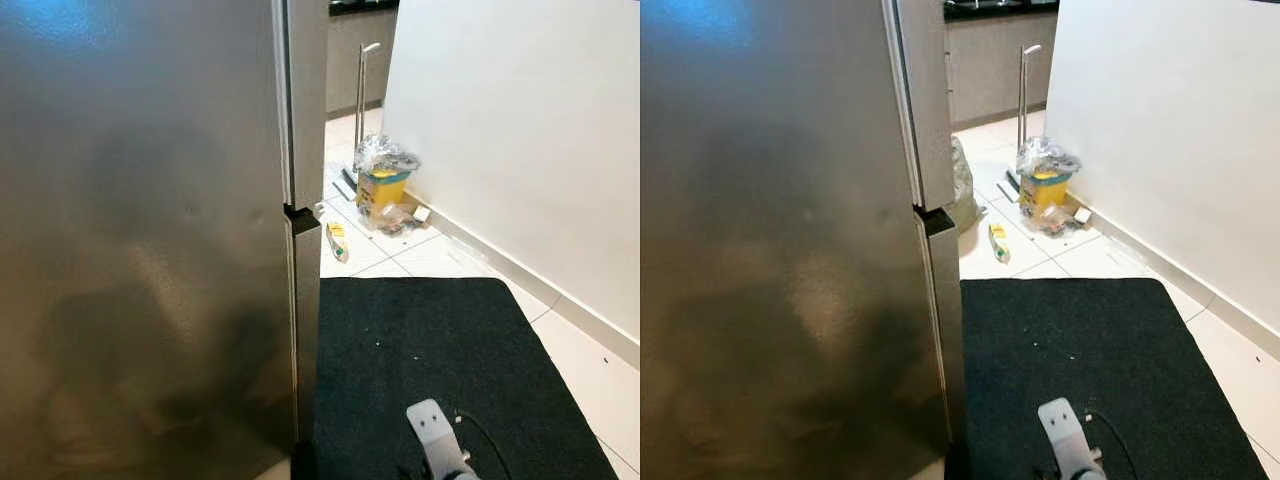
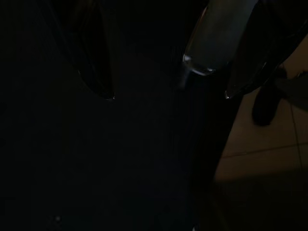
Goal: Restocking fridge
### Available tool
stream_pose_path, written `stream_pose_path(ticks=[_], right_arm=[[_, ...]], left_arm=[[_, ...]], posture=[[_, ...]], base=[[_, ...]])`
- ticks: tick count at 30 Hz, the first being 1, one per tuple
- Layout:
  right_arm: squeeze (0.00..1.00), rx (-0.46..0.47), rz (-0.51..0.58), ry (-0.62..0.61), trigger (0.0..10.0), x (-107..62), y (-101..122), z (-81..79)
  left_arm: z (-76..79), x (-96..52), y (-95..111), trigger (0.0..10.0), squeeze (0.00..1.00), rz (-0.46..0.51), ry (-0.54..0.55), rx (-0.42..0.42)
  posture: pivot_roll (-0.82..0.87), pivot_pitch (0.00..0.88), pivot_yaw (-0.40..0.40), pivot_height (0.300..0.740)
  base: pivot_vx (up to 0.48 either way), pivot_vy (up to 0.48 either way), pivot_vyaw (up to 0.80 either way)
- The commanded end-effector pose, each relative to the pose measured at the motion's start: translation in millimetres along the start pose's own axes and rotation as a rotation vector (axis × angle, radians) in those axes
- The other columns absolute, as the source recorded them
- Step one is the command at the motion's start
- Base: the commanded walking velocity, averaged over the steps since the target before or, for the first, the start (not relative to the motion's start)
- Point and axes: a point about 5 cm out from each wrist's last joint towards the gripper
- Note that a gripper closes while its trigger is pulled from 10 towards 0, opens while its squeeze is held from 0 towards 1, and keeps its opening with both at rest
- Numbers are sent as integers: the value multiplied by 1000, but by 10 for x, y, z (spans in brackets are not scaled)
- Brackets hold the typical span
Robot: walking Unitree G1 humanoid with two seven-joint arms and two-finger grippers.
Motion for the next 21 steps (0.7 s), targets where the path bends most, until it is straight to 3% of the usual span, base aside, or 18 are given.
stream_pose_path(ticks=[1,7,10,16,21], right_arm=[[0,-16,10,-9,10000,1,13,5],[0,17,195,-28,10000,13,453,135],[0,34,308,14,10000,4,768,163],[0,-16,571,191,10000,-123,1524,104],[0,-47,634,268,10000,-176,1725,18]], left_arm=[[37,5,15,10000,0,7,-15,-6],[35,5,17,10000,0,8,-16,-1],[30,4,12,10000,0,6,-16,6],[22,0,-10,10000,0,1,-18,15],[18,-2,-21,10000,0,-2,-19,19]], posture=[[-43,9,12,740],[-48,16,16,740],[-51,20,18,740],[-50,24,22,740],[-51,26,24,740]], base=[[0,0,0],[0,0,0],[0,0,0],[0,0,0],[0,0,0]])
Point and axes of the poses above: a point about 5 cm out from each wrist's last joint towards the gripper, its own x axis pointing out of the wrist towards the gripper, its own y axis along the axis of the wrist's last joint, z = x × y, and after that the axes turned 13 degrees about x, right-handed
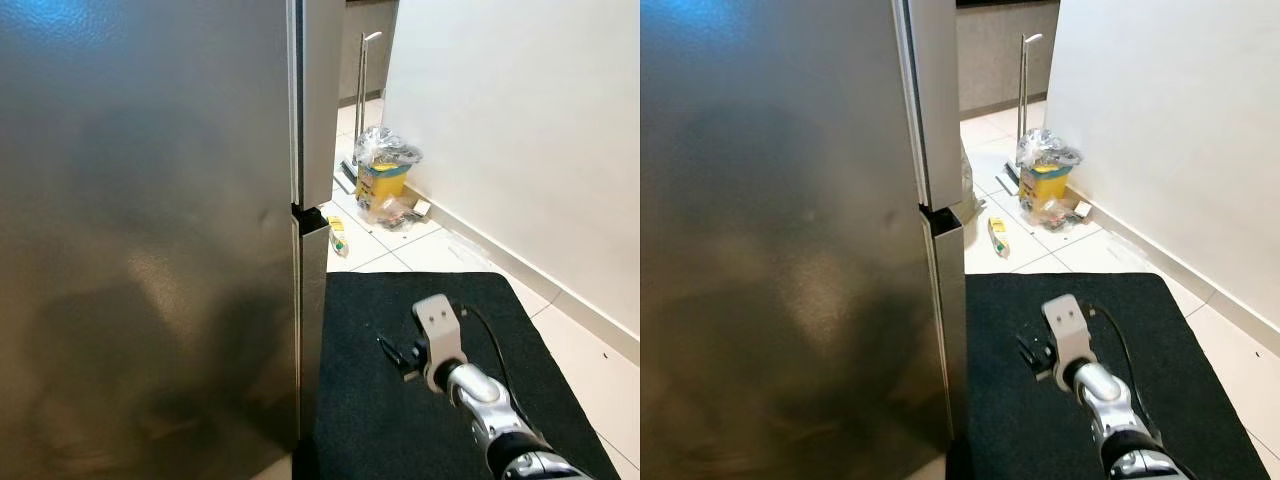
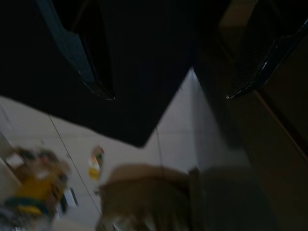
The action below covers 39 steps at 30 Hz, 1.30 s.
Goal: Restocking fridge
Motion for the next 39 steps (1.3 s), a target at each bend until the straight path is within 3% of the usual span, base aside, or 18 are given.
stream_pose_path(ticks=[1,3,7,13,15,21,24,33,39], right_arm=[[0,-6,45,69,10000,55,119,-78],[0,-18,71,113,10000,99,203,-140],[0,-34,133,280,10000,264,423,-473],[0,-16,146,325,10000,383,519,-659],[0,-47,137,287,10000,452,570,-706],[0,-61,150,180,10000,557,715,-733],[0,-51,179,172,10000,601,815,-806],[0,-60,179,190,10000,642,841,-910],[0,-86,170,28,10000,642,881,-690]], left_arm=[[13,-3,-36,10000,0,-9,-10,11],[11,-4,-40,10000,0,-10,-10,13],[6,-6,-45,10000,0,-10,-12,18],[7,-6,-51,10000,0,-11,-14,20],[12,-7,-60,10000,0,-12,-16,21],[21,-9,-77,10000,0,-16,-19,23],[27,-9,-85,10000,0,-17,-19,21],[39,-10,-99,10000,0,-19,-20,19],[54,-11,-117,10000,0,-22,-24,18]], posture=[[-50,27,25,740],[-50,28,26,740],[-49,35,28,740],[-45,41,31,740],[-45,46,31,740],[-39,54,30,740],[-33,58,27,740],[-29,63,24,740],[-30,69,24,740]], base=[[0,0,0],[0,0,0],[0,0,0],[0,0,0],[0,0,0],[0,0,0],[0,0,0],[0,0,0],[0,0,0]])
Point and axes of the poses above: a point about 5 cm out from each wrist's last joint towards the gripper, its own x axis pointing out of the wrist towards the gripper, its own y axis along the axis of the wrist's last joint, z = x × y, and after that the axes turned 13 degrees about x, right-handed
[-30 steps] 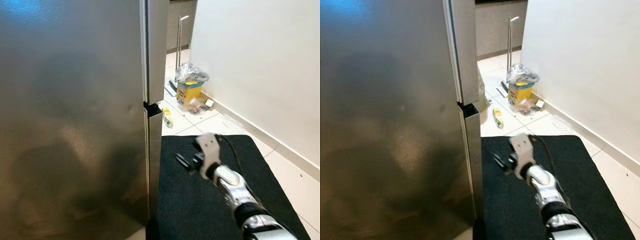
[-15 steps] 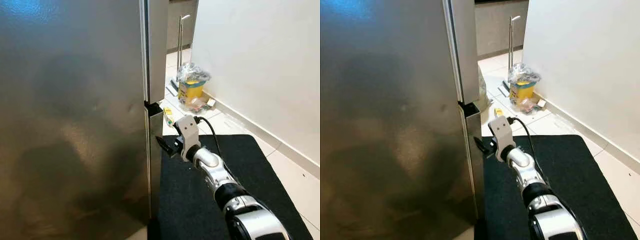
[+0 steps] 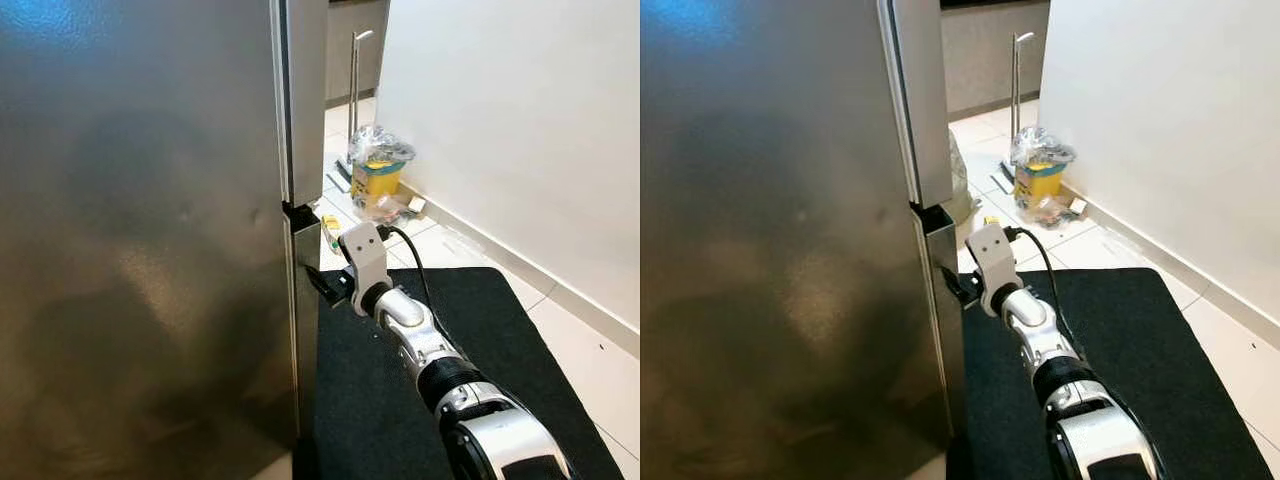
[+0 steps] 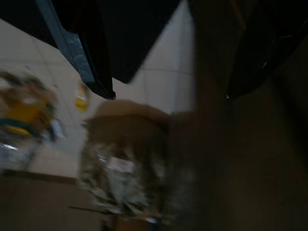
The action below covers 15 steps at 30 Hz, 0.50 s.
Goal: Restocking fridge
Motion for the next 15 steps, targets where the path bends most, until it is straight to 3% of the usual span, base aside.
stream_pose_path(ticks=[1,4,6,9,12,13,15], right_arm=[[0,-4,1,-83,10000,1,49,124],[0,-4,1,-110,10000,-10,53,174],[0,10,3,-179,10000,-60,60,330],[0,20,5,-191,10000,-89,59,397],[0,36,15,-152,10000,-89,68,377],[0,47,18,-60,10000,-73,67,285],[0,58,17,-20,10000,-66,62,241]], left_arm=[[21,-6,-65,10000,0,-14,-6,8],[21,-6,-65,10000,0,-14,-6,8],[20,-7,-67,10000,0,-14,-6,8],[18,-7,-68,10000,0,-14,-6,9],[16,-7,-66,10000,0,-14,-5,9],[15,-7,-63,10000,0,-13,-5,11],[14,-6,-61,10000,0,-13,-5,11]], posture=[[-29,71,23,740],[-29,71,23,740],[-29,73,24,740],[-30,73,25,740],[-30,73,25,740],[-30,73,25,740],[-32,72,23,740]], base=[[0,0,0],[0,0,0],[0,0,0],[0,0,0],[0,0,0],[0,0,0],[0,0,0]])
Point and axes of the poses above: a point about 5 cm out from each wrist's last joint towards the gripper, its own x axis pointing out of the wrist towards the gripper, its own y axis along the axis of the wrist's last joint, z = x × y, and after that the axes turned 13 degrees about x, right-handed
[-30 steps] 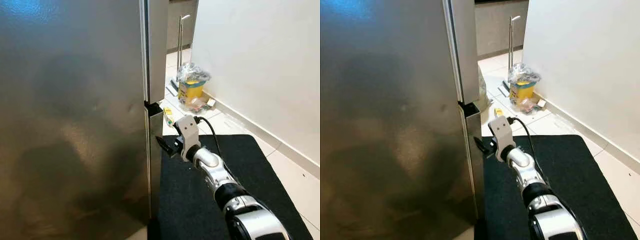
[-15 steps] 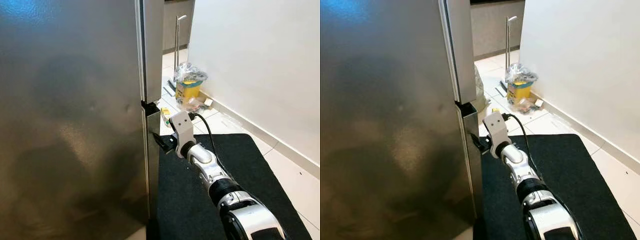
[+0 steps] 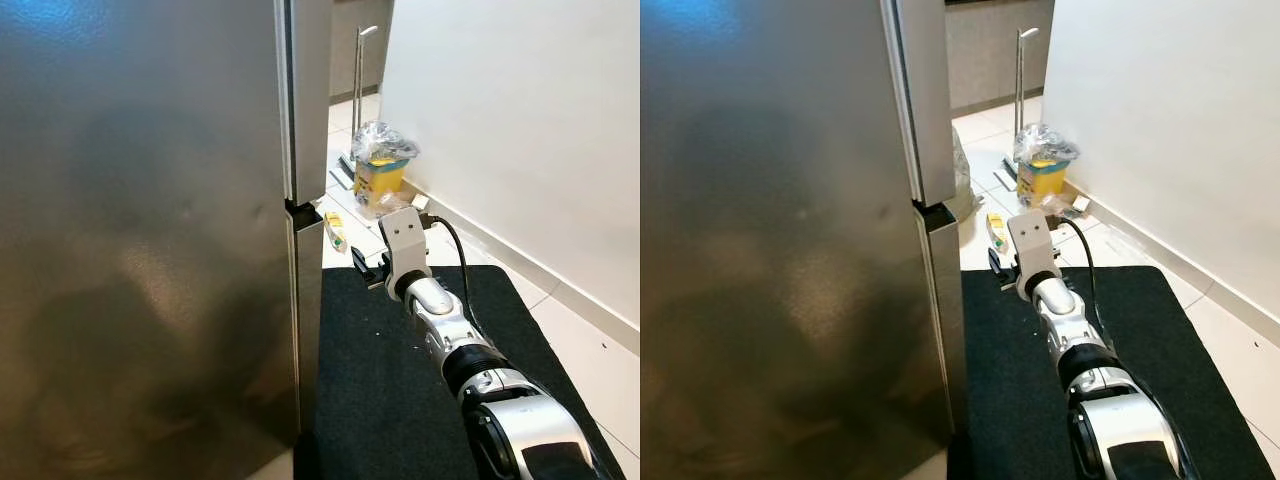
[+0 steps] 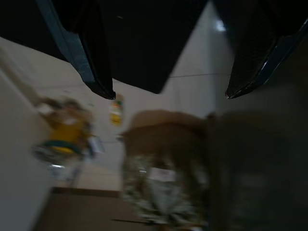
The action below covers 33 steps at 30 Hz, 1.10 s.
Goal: Restocking fridge
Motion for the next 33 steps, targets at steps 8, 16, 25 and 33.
stream_pose_path(ticks=[8,16,25,33], right_arm=[[0,42,-20,230,10000,-21,-37,-219],[0,47,-25,300,10000,-57,0,-199],[208,11,-6,261,10000,99,116,-408],[1000,-17,-28,263,10000,169,137,-507]], left_arm=[[6,-4,-36,10000,0,-11,-3,4],[1,-5,-44,10000,0,-15,-3,9],[0,-8,-58,10000,0,-17,-5,20],[32,-7,-83,10000,0,-22,-10,20]], posture=[[-33,73,24,740],[-38,71,26,740],[-39,82,25,740],[-29,95,18,740]], base=[[0,0,0],[0,0,0],[0,0,0],[0,0,0]])
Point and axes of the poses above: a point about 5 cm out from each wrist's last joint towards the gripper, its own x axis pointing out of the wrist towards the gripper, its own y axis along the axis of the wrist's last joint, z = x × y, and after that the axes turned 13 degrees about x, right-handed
